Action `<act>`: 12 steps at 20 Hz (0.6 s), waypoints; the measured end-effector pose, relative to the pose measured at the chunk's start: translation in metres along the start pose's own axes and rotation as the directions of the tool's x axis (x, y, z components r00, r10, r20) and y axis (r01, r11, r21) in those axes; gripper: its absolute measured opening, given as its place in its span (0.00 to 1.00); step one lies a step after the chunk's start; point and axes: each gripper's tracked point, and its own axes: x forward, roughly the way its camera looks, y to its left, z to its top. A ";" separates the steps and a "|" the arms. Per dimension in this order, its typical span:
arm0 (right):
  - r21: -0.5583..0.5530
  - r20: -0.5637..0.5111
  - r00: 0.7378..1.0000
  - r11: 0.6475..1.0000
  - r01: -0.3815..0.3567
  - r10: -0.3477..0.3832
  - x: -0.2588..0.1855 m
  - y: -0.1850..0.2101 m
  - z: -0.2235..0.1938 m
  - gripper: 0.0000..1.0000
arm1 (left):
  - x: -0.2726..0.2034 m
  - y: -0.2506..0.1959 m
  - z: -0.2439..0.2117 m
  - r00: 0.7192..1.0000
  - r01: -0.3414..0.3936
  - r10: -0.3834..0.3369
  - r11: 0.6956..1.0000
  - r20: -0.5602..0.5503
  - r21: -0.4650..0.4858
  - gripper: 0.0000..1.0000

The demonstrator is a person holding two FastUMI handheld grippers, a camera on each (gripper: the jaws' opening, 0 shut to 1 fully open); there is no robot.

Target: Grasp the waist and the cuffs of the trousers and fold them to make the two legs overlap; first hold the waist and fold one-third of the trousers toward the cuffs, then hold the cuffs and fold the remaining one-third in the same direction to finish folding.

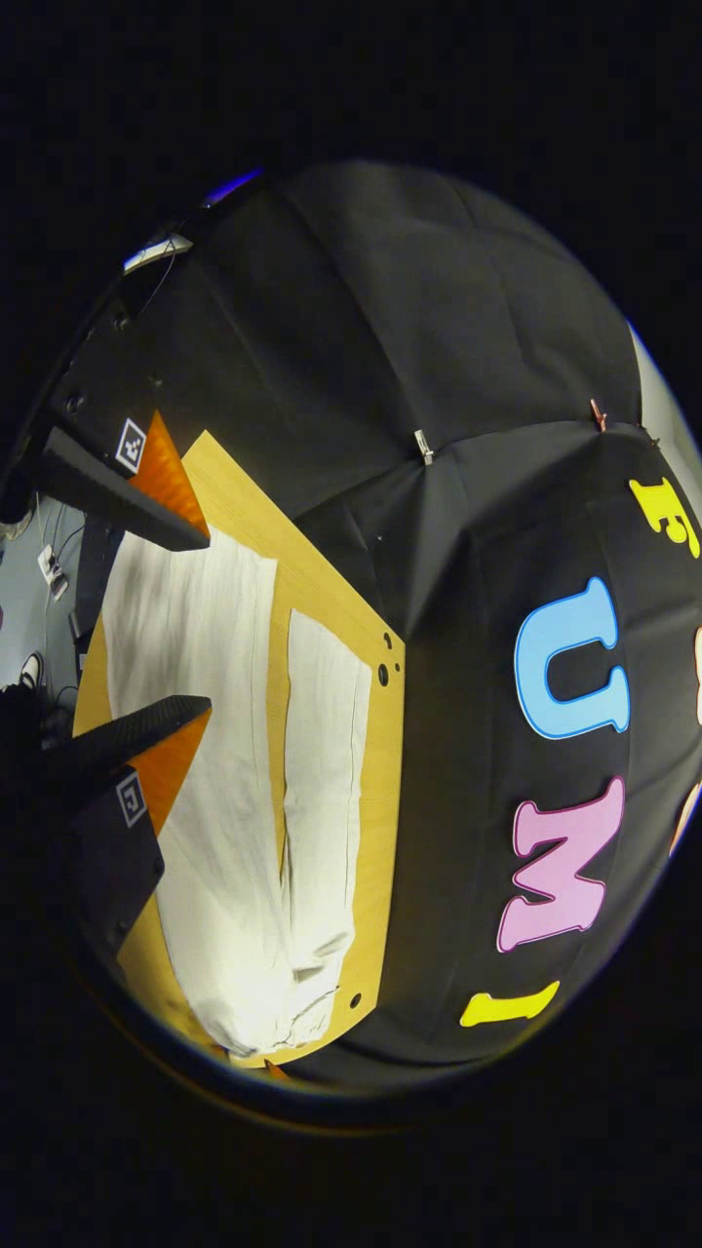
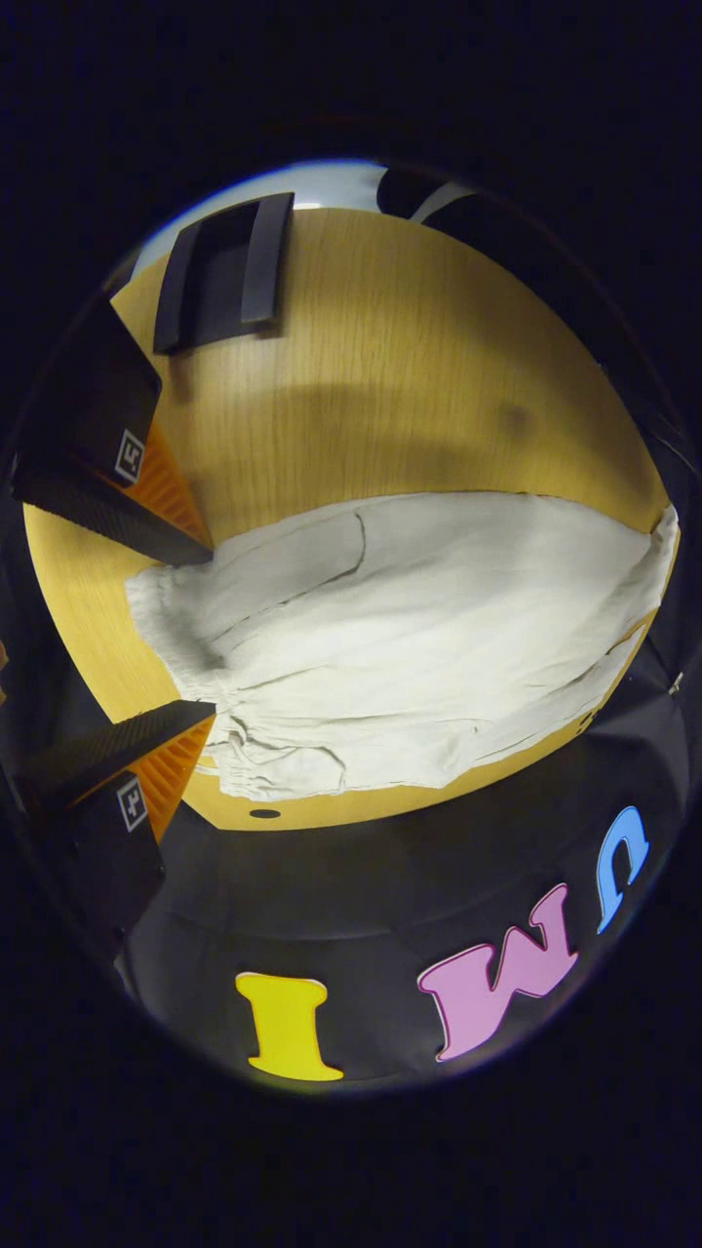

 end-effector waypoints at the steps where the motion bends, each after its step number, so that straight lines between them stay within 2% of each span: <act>1: -0.003 -0.002 1.000 1.000 0.016 -0.016 0.005 -0.003 0.000 0.92 | 0.000 -0.001 0.002 1.000 0.001 -0.001 1.000 0.002 0.008 0.95; 3: 0.016 -0.012 1.000 0.999 0.029 -0.029 0.012 -0.008 -0.002 0.92 | -0.001 -0.004 0.001 1.000 0.005 -0.006 1.000 0.008 0.024 0.95; 4: 0.032 -0.020 1.000 0.999 0.008 -0.007 0.015 -0.005 -0.002 0.93 | 0.001 -0.005 -0.001 1.000 0.008 -0.009 0.999 0.007 0.031 0.97; 7: 0.024 -0.029 1.000 1.000 -0.006 0.007 0.020 -0.005 -0.001 0.67 | 0.004 -0.006 -0.016 0.999 0.022 -0.022 0.999 -0.024 0.034 0.97; 8: 0.024 -0.039 0.999 0.999 -0.037 0.038 0.023 0.003 -0.002 0.66 | 0.007 -0.002 -0.023 0.999 0.019 -0.017 0.999 -0.037 0.044 0.97; 9: 0.020 -0.046 0.998 0.999 -0.046 0.047 0.024 0.005 -0.005 0.58 | 0.010 0.003 -0.028 0.999 0.014 -0.011 0.998 -0.049 0.061 0.97; 10: 0.022 -0.048 0.997 0.998 -0.065 0.066 0.025 0.007 -0.002 0.43 | 0.011 0.009 -0.033 0.998 0.011 -0.007 0.996 -0.057 0.083 0.97; 12: 0.022 -0.061 0.995 0.997 -0.079 0.080 0.028 0.007 -0.004 0.32 | 0.016 0.026 -0.044 0.997 -0.001 0.012 0.988 -0.073 0.152 0.97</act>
